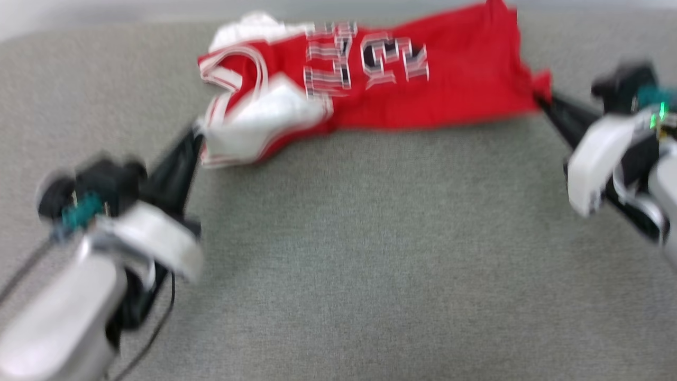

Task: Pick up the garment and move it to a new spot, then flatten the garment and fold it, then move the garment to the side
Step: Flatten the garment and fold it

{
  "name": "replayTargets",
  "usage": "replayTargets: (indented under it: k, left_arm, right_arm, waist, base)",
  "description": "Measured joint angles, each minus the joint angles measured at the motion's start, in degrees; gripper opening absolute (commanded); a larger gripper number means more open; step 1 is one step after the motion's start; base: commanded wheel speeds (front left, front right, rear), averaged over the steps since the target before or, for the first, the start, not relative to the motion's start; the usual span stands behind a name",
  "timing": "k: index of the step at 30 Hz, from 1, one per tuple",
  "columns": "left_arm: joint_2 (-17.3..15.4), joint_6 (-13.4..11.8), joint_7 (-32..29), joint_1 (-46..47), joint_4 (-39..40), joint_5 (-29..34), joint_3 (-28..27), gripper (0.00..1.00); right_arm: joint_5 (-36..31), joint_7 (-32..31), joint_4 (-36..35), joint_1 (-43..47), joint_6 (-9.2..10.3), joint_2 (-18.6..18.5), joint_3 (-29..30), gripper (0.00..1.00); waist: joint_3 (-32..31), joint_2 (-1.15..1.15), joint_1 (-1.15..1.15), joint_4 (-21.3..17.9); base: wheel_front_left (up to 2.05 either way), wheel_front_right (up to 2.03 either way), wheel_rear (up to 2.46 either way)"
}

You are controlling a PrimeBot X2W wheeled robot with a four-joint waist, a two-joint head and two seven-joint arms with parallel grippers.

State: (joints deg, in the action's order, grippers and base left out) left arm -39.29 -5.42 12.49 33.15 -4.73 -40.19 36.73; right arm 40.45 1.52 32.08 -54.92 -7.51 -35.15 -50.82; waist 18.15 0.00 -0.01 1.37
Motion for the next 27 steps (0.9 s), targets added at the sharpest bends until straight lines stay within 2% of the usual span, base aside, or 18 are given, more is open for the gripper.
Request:
replayTargets:
  k: [6, 10, 16, 27]
  left_arm:
    - [-3.46, -4.76, -2.2, -14.94, 8.43, -3.59, 1.8, 0.0]
    - [-4.97, -7.76, -2.75, -23.03, 12.38, -5.52, 2.92, 0.0]
    - [-6.12, -10.12, -2.65, -32.49, 14.71, -8.13, 4.8, 0.0]
    - [-8.1, -13.72, -1.65, -44.75, 16.97, -12.24, 5.92, 0.0]
  right_arm:
    - [0.93, 0.76, -3.98, 10.09, 0.0, -4.66, -2.57, 0.0]
    - [1.99, 2.08, -5.02, 17.56, 0.0, -6.47, -1.57, 0.0]
    - [1.93, 3.07, -7.2, 29.27, 0.0, -8.17, -0.42, 0.0]
    - [0.19, 3.11, -11.81, 47.14, 0.0, -9.25, 7.92, 0.0]
  waist:
    - [-5.53, 0.0, -0.01, -0.04]
    - [-8.62, 0.0, -0.01, 0.13]
    - [-11.81, 0.0, -0.01, 1.0]
    - [-15.84, 0.0, -0.01, 1.91]
  base:
    - [0.0, 0.0, 0.0]
    - [0.0, 0.0, 0.0]
    - [0.0, 0.0, 0.0]
    - [0.0, 0.0, 0.0]
